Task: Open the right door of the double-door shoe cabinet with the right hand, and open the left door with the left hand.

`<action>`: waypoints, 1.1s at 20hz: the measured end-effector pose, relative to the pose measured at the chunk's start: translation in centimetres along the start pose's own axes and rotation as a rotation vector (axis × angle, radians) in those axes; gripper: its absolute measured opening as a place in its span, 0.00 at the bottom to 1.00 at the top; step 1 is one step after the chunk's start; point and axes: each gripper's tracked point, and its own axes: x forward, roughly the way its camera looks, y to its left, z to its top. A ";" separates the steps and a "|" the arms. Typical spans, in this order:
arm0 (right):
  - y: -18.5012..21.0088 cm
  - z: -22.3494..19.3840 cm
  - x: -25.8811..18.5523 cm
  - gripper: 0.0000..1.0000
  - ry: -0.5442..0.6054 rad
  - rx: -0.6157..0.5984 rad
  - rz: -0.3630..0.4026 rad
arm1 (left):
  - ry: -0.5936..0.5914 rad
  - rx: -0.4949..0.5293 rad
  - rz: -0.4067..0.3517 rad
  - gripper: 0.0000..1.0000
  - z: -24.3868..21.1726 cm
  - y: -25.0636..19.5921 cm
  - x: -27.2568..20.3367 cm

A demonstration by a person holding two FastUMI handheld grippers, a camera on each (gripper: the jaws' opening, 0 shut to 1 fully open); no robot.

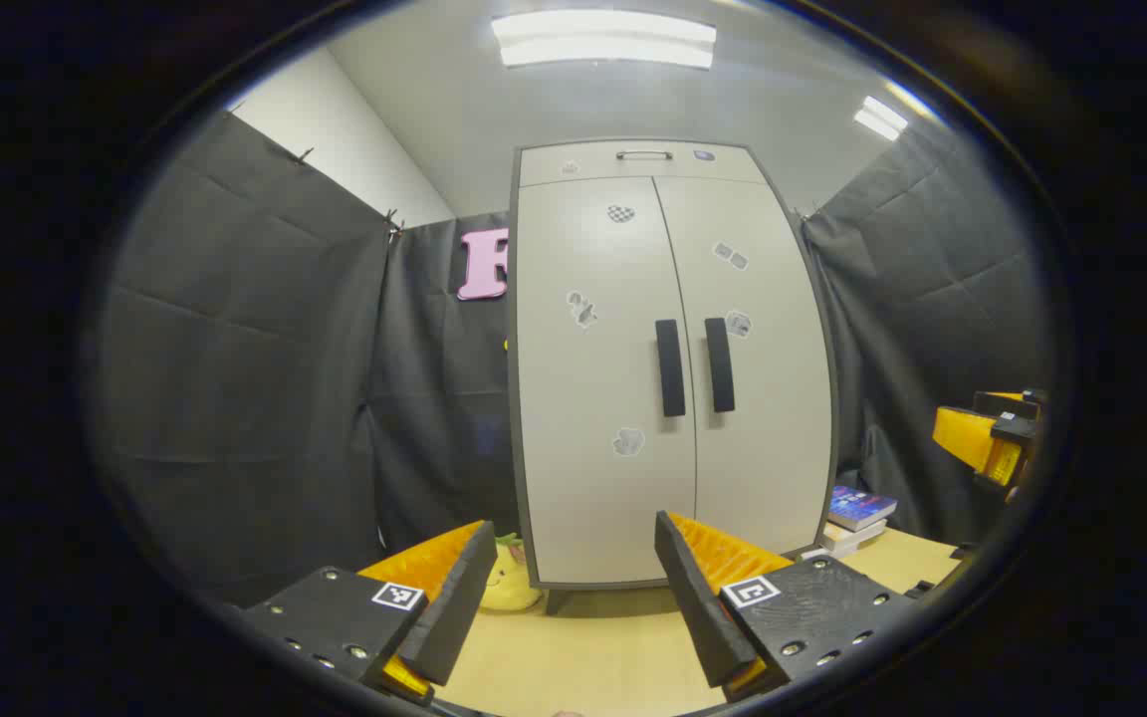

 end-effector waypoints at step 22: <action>-0.5 1.9 2.0 0.96 -0.022 0.026 -0.001 | -0.004 0.018 0.027 0.92 0.0 0.7 -1.0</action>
